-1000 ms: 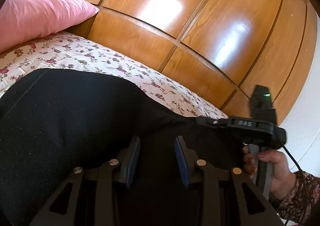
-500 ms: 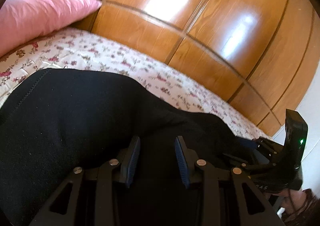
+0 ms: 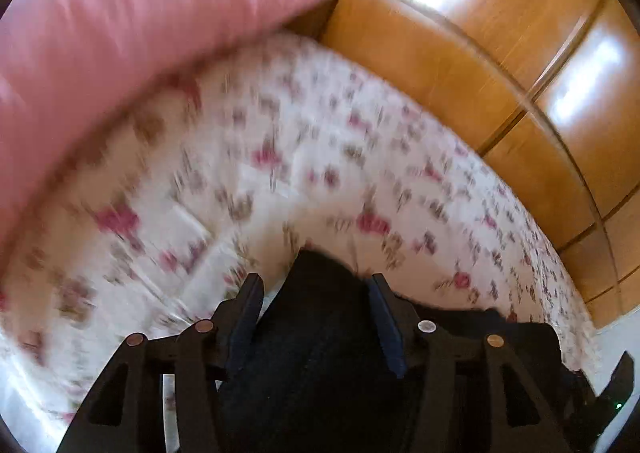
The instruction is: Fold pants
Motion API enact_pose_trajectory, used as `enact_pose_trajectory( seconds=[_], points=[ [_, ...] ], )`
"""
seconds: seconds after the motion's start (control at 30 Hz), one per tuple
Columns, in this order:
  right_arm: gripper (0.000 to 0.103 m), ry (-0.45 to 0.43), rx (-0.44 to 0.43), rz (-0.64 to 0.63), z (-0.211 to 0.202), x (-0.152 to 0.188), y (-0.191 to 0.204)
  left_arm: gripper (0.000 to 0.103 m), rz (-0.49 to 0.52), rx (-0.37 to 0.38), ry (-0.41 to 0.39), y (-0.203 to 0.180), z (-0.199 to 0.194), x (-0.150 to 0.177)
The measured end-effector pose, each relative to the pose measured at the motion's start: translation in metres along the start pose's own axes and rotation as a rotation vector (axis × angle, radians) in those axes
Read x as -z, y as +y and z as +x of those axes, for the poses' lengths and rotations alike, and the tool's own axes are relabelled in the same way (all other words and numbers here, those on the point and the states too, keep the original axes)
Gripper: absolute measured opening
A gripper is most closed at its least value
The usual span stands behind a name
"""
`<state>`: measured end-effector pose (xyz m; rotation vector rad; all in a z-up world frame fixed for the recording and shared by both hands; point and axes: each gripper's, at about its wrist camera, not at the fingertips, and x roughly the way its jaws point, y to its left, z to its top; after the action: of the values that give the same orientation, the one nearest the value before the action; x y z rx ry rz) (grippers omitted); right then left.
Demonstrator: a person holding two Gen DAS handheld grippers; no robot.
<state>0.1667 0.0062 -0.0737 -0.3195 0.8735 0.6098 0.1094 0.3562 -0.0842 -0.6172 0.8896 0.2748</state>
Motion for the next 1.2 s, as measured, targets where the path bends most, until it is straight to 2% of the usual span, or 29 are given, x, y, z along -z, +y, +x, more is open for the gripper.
enact_pose_trajectory(
  seconds=[0.03,0.07,0.13,0.17,0.2,0.23,0.3,0.33,0.4,0.47,0.5,0.57,0.63,0.67,0.73,0.8,0.83,0.93,1.0,1.07,1.13,1.2],
  points=[
    [0.091,0.002,-0.004,0.004,0.000,0.000,-0.001,0.053,0.009,0.015,-0.015,0.000,0.001,0.003],
    [0.091,0.004,-0.008,0.008,0.001,0.000,-0.002,0.044,0.043,0.025,-0.047,-0.004,-0.002,0.006],
    [0.092,0.004,-0.009,0.011,0.001,0.000,-0.003,0.033,0.099,0.040,-0.054,-0.012,-0.004,0.012],
    [0.092,0.004,-0.007,0.010,0.001,0.000,-0.003,0.021,0.123,0.036,-0.064,-0.015,-0.006,0.015],
    [0.092,0.005,-0.006,0.010,0.001,0.000,-0.002,0.016,0.149,0.052,-0.070,-0.019,-0.010,0.017],
    [0.092,0.005,-0.007,0.011,0.001,0.000,-0.003,0.014,0.161,0.059,-0.082,-0.021,-0.013,0.017],
    [0.092,0.004,-0.005,0.010,0.000,0.000,-0.002,0.011,0.148,0.077,-0.176,-0.023,-0.031,0.014],
    [0.092,0.004,-0.003,0.008,0.000,0.000,-0.002,0.011,0.112,0.087,-0.245,-0.019,-0.045,0.012],
    [0.092,0.000,0.004,0.003,0.000,0.000,0.000,0.010,0.022,0.119,-0.330,-0.008,-0.063,0.008],
    [0.092,0.000,0.005,0.000,0.000,0.000,0.000,0.009,0.018,0.073,-0.349,-0.008,-0.060,0.006],
    [0.092,0.000,0.004,0.001,0.000,0.000,0.000,0.009,0.058,0.000,-0.351,-0.012,-0.051,0.007],
    [0.092,0.001,0.003,0.001,0.000,0.000,0.000,0.007,0.082,-0.088,-0.307,-0.009,-0.027,0.010],
    [0.092,0.001,0.003,0.001,0.000,0.000,0.000,0.011,-0.004,-0.130,-0.196,0.008,-0.004,0.004],
    [0.092,0.002,0.004,0.000,0.000,0.000,0.000,0.012,-0.044,-0.156,-0.175,0.015,0.001,0.000],
    [0.093,0.004,-0.002,0.003,0.000,0.000,-0.001,0.014,-0.082,-0.191,-0.180,0.019,-0.002,-0.003],
    [0.093,0.006,-0.010,0.010,0.000,0.001,-0.003,0.019,-0.107,-0.170,-0.178,0.025,-0.010,-0.001],
    [0.094,0.007,-0.012,0.012,0.000,0.001,-0.004,0.021,-0.123,-0.181,-0.203,0.027,-0.020,0.003],
    [0.095,0.006,-0.010,0.010,0.001,0.000,-0.004,0.029,-0.128,-0.193,-0.368,0.011,-0.054,0.018],
    [0.095,0.008,-0.012,0.015,0.001,0.000,-0.004,0.034,-0.050,-0.138,-0.446,-0.014,-0.077,0.034],
    [0.096,0.011,-0.014,0.022,0.002,0.000,-0.005,0.045,0.036,-0.072,-0.464,-0.043,-0.087,0.047],
    [0.097,0.011,-0.015,0.025,0.002,0.000,-0.005,0.053,0.117,0.036,-0.441,-0.075,-0.086,0.060],
    [0.097,0.011,-0.011,0.024,0.002,0.000,-0.004,0.055,0.191,0.137,-0.381,-0.107,-0.076,0.073]
  ],
)
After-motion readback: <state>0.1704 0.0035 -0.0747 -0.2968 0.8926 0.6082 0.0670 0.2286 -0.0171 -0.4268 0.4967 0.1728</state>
